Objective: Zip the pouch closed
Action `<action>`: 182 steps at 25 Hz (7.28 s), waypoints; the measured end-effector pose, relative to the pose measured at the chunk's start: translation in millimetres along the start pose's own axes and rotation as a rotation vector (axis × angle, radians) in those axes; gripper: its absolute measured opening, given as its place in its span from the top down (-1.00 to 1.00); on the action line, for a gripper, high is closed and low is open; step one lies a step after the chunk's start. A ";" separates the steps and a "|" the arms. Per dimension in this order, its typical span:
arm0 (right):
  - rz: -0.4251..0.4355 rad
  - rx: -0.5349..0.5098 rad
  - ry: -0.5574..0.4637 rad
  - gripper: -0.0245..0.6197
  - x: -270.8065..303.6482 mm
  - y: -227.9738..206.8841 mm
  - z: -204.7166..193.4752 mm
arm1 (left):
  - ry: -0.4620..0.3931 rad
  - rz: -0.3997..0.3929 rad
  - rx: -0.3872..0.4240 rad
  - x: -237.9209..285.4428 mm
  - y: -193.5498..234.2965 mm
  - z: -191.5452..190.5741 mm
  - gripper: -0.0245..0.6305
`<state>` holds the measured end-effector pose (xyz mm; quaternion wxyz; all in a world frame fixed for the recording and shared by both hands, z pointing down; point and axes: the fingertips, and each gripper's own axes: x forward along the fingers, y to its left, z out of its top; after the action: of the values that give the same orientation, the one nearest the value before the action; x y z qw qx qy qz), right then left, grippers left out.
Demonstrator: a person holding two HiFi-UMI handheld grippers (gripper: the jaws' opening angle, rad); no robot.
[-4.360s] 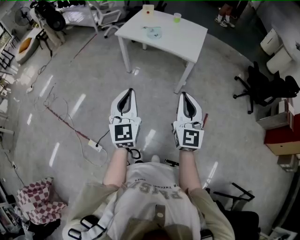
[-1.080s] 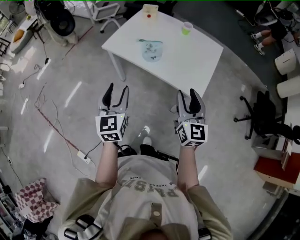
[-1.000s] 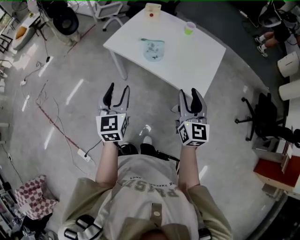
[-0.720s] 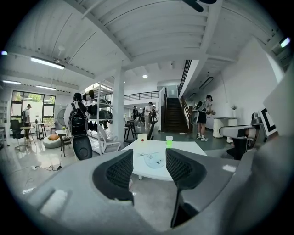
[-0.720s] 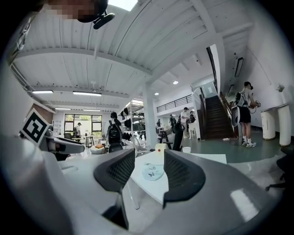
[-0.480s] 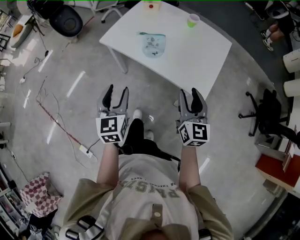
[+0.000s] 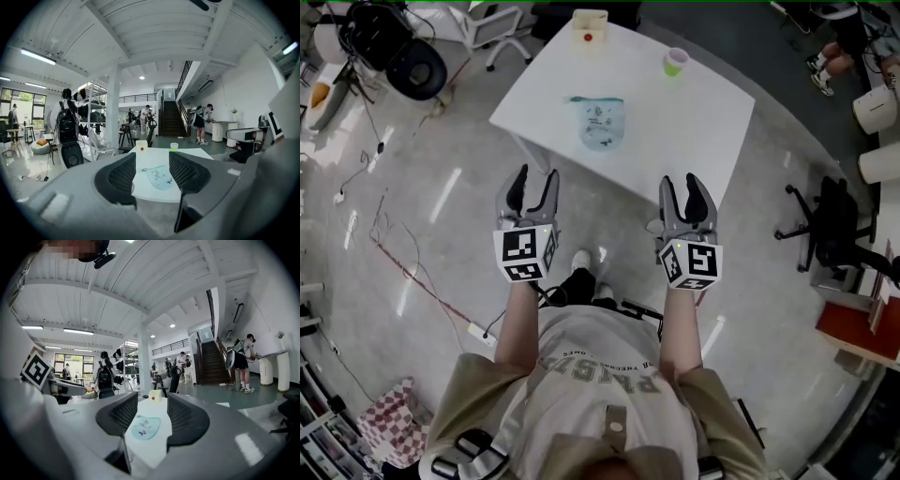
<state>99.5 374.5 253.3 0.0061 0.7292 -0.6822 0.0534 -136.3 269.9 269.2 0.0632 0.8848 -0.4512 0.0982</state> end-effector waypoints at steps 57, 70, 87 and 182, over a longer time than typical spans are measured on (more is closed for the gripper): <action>0.148 0.028 0.182 0.39 294.3 -106.1 -59.7 | 0.255 0.078 -0.034 257.0 64.1 -45.7 0.22; 0.266 -0.006 0.389 0.32 354.8 -74.7 -113.4 | 0.471 -0.080 -0.025 309.9 75.0 -123.0 0.22; 0.590 -0.109 0.629 0.30 397.6 -14.9 -164.7 | 0.659 -0.304 0.009 348.2 65.1 -187.2 0.32; 1.819 -1.484 0.681 0.92 373.9 82.8 -268.0 | 0.524 -0.710 0.350 347.6 35.2 -158.2 0.85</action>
<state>22.2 18.9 546.7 0.5594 -0.2455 -0.7720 -0.1757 16.0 7.8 504.2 0.0543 0.9271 -0.0663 0.3649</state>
